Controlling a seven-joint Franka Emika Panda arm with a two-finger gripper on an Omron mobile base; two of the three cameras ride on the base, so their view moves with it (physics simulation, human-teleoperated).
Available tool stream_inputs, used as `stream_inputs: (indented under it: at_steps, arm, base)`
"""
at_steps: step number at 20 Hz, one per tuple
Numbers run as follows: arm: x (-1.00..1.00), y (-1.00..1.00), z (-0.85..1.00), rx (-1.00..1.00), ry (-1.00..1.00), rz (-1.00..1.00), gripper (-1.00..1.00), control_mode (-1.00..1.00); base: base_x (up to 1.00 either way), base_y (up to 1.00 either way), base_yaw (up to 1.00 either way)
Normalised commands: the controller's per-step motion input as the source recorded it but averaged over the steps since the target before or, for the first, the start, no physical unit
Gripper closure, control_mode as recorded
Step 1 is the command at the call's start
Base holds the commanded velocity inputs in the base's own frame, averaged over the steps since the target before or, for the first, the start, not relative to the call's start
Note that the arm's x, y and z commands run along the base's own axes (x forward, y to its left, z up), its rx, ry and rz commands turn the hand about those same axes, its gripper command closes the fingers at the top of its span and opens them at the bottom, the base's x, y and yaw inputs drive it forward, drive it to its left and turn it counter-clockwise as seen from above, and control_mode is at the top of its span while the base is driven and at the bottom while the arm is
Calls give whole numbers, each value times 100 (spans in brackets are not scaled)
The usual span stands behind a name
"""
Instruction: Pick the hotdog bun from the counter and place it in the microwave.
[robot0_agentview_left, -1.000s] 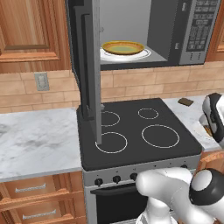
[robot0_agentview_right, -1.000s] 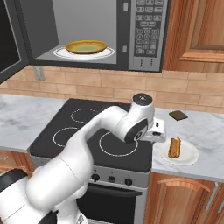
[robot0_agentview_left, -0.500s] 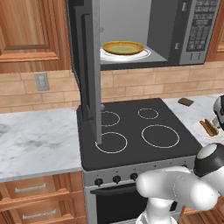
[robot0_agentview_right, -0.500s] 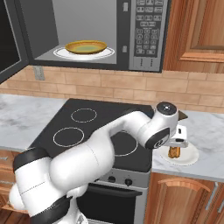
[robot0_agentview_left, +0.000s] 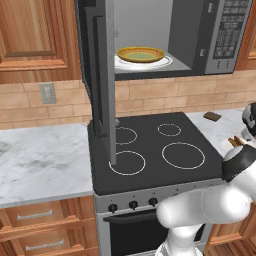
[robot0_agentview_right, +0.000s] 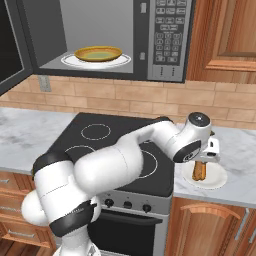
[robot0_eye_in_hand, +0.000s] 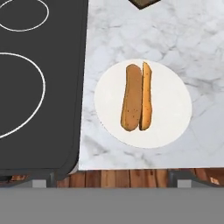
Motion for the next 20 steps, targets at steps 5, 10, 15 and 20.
stream_inputs:
  at_steps: [5, 10, 15, 20]
  arm:
    - [33, 0, -26, 0, 0, 2, -100, -100]
    - [39, -26, -7, 0, 0, 1, -100, -100]
    - [26, -15, -17, 0, 0, 1, -100, -100]
    - [21, -7, -28, 0, 0, 3, -100, -100]
  base:
    - [0, 0, 0]
    - [0, 0, 0]
    - [0, 0, 0]
    - [0, 0, 0]
